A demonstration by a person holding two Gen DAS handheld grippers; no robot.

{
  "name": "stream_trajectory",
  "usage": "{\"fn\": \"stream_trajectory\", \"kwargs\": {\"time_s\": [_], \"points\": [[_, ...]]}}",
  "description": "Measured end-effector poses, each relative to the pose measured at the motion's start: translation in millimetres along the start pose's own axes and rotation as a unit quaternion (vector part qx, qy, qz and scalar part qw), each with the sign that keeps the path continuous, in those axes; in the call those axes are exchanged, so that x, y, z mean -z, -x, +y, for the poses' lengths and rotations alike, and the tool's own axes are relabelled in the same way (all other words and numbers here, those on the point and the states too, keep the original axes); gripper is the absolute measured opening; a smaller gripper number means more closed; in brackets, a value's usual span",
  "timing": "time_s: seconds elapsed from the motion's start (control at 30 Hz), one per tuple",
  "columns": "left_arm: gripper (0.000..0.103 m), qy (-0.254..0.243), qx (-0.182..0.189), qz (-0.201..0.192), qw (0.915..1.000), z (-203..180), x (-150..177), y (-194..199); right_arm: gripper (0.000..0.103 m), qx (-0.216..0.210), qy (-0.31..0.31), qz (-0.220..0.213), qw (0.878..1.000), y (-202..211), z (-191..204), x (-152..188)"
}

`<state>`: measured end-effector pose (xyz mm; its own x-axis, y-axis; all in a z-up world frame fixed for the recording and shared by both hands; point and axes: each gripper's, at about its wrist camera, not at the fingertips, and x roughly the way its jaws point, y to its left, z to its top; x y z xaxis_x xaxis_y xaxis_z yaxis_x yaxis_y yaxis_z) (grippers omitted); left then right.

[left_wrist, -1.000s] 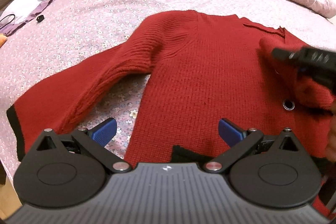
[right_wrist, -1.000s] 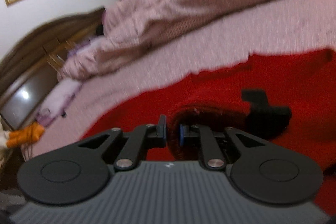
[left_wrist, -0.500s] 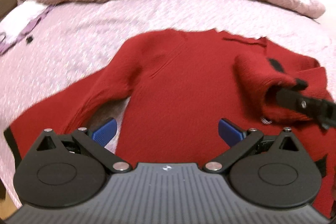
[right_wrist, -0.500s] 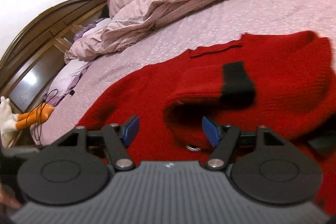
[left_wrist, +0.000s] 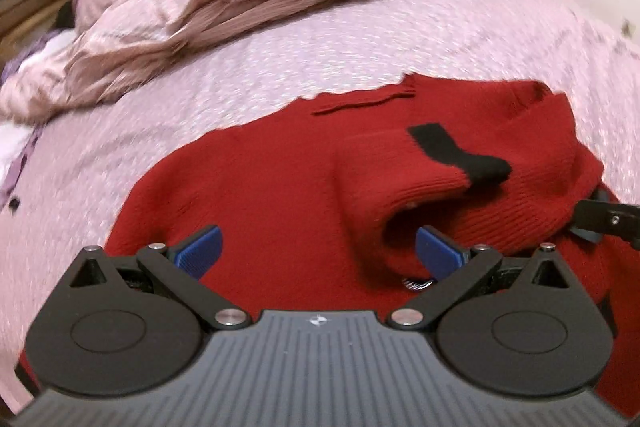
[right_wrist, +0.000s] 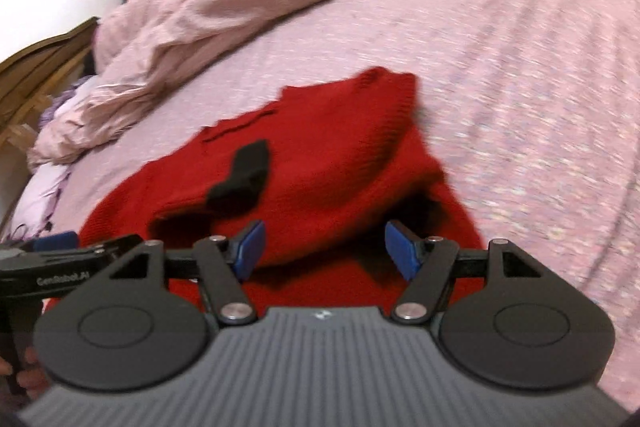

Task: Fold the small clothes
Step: 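Carry the held sleeve across the cardigan body with the right tool and release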

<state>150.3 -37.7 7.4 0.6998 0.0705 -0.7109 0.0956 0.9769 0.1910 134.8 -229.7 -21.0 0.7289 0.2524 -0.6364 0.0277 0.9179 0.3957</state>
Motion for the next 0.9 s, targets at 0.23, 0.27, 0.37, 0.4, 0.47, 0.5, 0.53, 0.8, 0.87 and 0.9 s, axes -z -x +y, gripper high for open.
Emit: {"fn": "stream_trajectory", "kwargs": {"time_s": [0.23,0.27,0.37,0.4,0.47,0.5,0.53,0.8,0.87,0.9], "points": [[0.103,-0.051,-0.003,-0.013,0.9986,-42,-18,-29,0.069,0.014,-0.019,0.009,1.000,-4,-25,2],[0.103,-0.059,-0.005,-0.014,0.9982,-46,-20,-35,0.069,0.015,-0.022,0.012,1.000,-6,-27,3],[0.103,-0.075,-0.008,-0.023,0.9968,-56,-23,-48,0.068,0.015,-0.028,0.017,0.999,-10,-32,6],[0.098,-0.077,-0.009,-0.030,0.9965,-58,-23,-51,0.068,0.015,-0.028,0.018,0.999,-10,-33,7],[0.083,-0.071,0.000,-0.041,0.9967,-59,-24,-54,0.068,0.015,-0.025,0.018,0.999,-11,-33,7],[0.069,-0.063,0.007,-0.041,0.9971,-57,-25,-55,0.068,0.015,-0.024,0.018,0.999,-11,-33,8],[0.052,-0.049,0.016,-0.039,0.9979,-54,-26,-56,0.068,0.015,-0.023,0.018,0.999,-12,-34,8],[0.017,0.058,0.017,-0.062,0.9963,0,-25,-29,0.068,0.018,-0.019,0.017,1.000,-12,-33,9],[0.016,0.086,0.003,-0.066,0.9941,18,-21,-23,0.068,0.021,-0.016,0.017,1.000,-12,-32,10],[0.016,0.101,-0.003,-0.064,0.9928,27,-18,-21,0.068,0.022,-0.015,0.017,0.999,-12,-31,10]]}}
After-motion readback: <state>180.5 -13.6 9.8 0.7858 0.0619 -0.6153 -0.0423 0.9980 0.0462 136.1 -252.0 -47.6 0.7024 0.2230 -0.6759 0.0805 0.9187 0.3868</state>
